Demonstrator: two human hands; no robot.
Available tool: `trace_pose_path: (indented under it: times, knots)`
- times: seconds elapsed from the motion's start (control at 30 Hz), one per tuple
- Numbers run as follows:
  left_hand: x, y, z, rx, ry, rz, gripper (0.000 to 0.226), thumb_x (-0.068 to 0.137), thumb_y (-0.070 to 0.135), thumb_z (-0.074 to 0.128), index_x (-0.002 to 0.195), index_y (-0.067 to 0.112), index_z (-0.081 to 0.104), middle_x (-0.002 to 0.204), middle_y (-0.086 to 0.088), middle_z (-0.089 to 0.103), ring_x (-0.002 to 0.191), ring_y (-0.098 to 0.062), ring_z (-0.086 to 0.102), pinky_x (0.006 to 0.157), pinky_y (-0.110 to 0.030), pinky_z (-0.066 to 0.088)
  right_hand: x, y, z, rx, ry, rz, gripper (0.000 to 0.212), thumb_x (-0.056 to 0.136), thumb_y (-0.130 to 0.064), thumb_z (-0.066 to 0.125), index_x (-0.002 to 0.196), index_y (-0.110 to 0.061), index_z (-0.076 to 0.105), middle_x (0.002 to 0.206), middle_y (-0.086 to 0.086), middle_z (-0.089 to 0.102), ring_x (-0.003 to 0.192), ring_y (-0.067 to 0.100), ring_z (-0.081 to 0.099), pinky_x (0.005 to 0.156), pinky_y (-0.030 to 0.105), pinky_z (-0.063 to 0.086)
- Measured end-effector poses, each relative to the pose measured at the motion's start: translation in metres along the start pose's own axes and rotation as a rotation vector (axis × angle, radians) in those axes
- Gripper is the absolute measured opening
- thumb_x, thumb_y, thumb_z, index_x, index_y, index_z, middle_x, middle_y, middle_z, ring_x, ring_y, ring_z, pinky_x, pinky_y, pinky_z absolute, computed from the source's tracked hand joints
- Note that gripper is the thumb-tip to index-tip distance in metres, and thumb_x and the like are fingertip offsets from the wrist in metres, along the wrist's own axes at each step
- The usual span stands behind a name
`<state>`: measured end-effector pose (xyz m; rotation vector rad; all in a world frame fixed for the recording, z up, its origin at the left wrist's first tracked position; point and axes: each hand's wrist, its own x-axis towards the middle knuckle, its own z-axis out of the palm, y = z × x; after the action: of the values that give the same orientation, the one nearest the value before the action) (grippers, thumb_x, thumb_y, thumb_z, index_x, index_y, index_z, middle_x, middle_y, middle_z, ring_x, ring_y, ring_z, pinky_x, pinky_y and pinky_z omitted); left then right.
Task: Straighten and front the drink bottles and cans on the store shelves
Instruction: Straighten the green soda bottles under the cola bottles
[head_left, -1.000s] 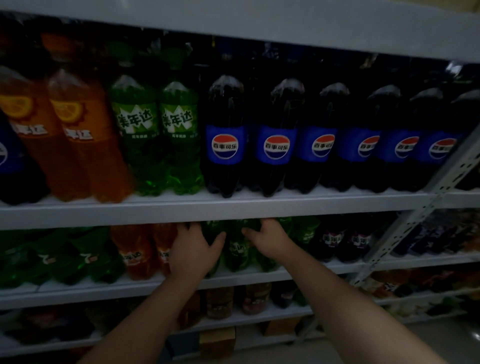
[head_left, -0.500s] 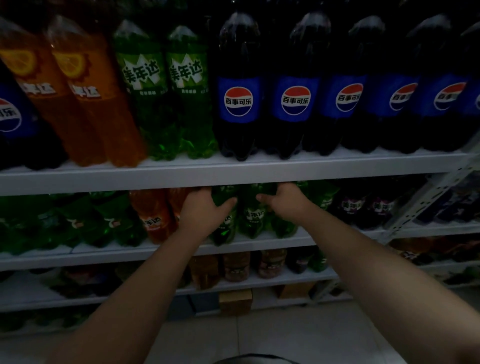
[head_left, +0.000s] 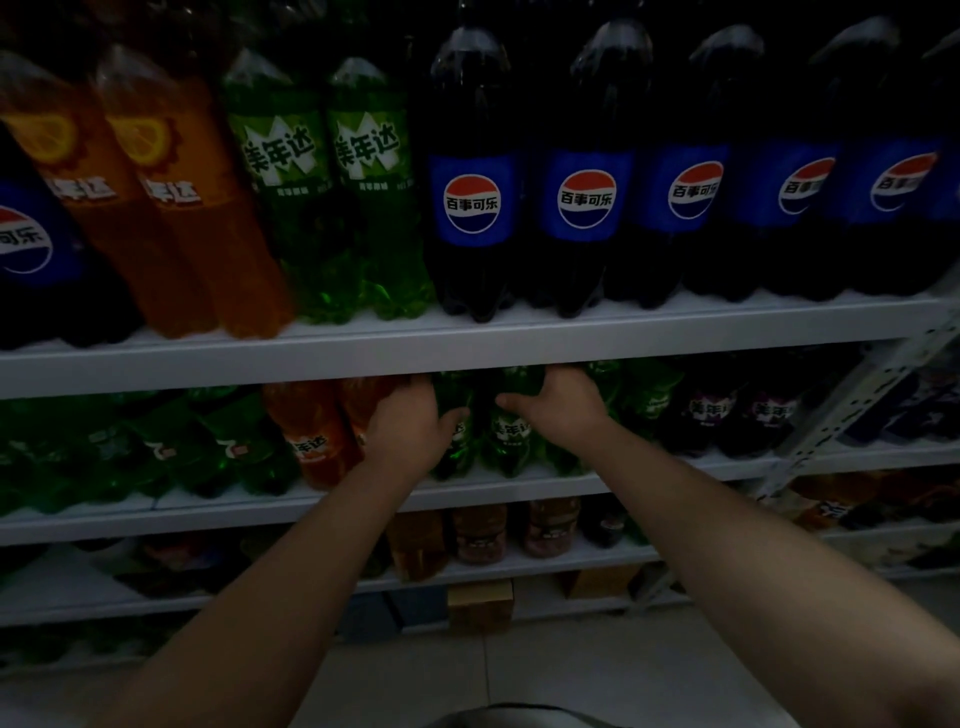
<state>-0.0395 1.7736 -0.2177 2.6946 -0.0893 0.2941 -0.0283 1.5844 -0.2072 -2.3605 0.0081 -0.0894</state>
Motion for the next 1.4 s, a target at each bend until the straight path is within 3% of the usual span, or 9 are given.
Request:
trace_pose_path:
  times: [0.17,0.27,0.37,0.47,0.67,0.83,0.97,1.27,1.4]
  knots:
    - [0.001,-0.003,-0.004,0.022,-0.004,-0.003,0.053,0.082,0.053,0.062,0.105,0.006,0.052,0.083,-0.011,0.062,0.063,-0.019,0.050,0.051,-0.026,0.037,-0.012,0.004,-0.005,0.148,0.039,-0.101,0.039,0.083,-0.035,0.067,0.117,-0.017,0.056,0.098,0.000,0.062,0.087,0.015,0.060,0.078,0.028,0.050]
    - [0.000,-0.007,-0.004,0.014,-0.008,-0.013,0.055,0.082,0.053,0.062,0.108,0.006,0.051,0.085,-0.011,0.062,0.066,-0.021,0.055,0.053,-0.026,0.038,-0.042,0.033,-0.009,0.337,0.368,-0.093,0.033,0.084,-0.019,0.049,0.115,-0.018,0.061,0.093,0.004,0.065,0.072,0.013,0.060,0.068,0.028,0.052]
    - [-0.007,-0.007,-0.003,-0.012,0.011,-0.033,0.058,0.082,0.049,0.064,0.119,0.008,0.046,0.095,-0.013,0.060,0.083,-0.029,0.060,0.062,-0.030,0.045,-0.061,0.071,-0.019,0.313,0.599,0.087,0.028,0.080,-0.013,0.048,0.104,-0.014,0.064,0.098,0.007,0.065,0.088,0.021,0.061,0.081,0.043,0.052]
    - [-0.019,0.001,-0.001,-0.064,0.139,0.032,0.051,0.084,0.035,0.065,0.122,0.004,0.049,0.100,-0.018,0.058,0.090,-0.034,0.058,0.068,-0.036,0.046,-0.057,0.090,-0.029,0.316,0.525,0.220,0.029,0.084,-0.009,0.053,0.112,-0.013,0.061,0.105,0.008,0.065,0.096,0.024,0.061,0.088,0.042,0.050]
    - [-0.049,0.020,0.010,-0.240,0.354,0.101,0.036,0.083,0.017,0.063,0.119,0.012,0.058,0.111,-0.007,0.056,0.083,-0.015,0.056,0.062,-0.024,0.041,-0.032,0.079,-0.050,0.391,0.268,0.109,0.052,0.080,-0.020,0.069,0.129,-0.018,0.052,0.112,-0.006,0.059,0.102,0.009,0.056,0.085,0.024,0.044]
    - [-0.061,0.067,0.058,-0.429,-0.184,0.093,0.035,0.085,0.022,0.061,0.119,0.015,0.062,0.112,-0.004,0.065,0.097,-0.013,0.060,0.080,-0.018,0.043,-0.013,0.064,-0.054,0.419,0.092,0.062,0.060,0.073,-0.023,0.079,0.126,-0.018,0.051,0.110,-0.009,0.056,0.100,0.006,0.053,0.072,0.006,0.043]
    - [-0.056,0.098,0.090,-0.469,-0.428,0.088,0.051,0.089,0.018,0.054,0.139,0.016,0.042,0.132,-0.009,0.053,0.112,-0.023,0.053,0.080,-0.015,0.033,-0.010,0.062,-0.055,0.439,0.060,0.037,0.049,0.073,-0.020,0.080,0.115,-0.018,0.056,0.098,-0.010,0.060,0.091,0.005,0.059,0.062,0.000,0.043]
    - [-0.042,0.125,0.113,-0.690,-0.392,-0.134,0.062,0.093,0.019,0.050,0.147,0.025,0.020,0.139,-0.004,0.044,0.120,-0.019,0.046,0.105,-0.037,0.038,-0.012,0.061,-0.043,0.522,0.234,0.098,0.044,0.067,-0.022,0.081,0.100,-0.027,0.052,0.096,-0.008,0.059,0.093,0.011,0.058,0.083,0.026,0.048]
    - [-0.024,0.122,0.109,-0.618,-0.404,-0.263,0.062,0.091,0.026,0.054,0.146,0.021,0.026,0.135,-0.007,0.048,0.116,-0.026,0.050,0.092,-0.025,0.039,-0.011,0.082,-0.053,0.579,0.191,0.225,0.027,0.079,-0.011,0.061,0.103,-0.023,0.054,0.101,0.000,0.059,0.099,0.020,0.057,0.085,0.032,0.049]
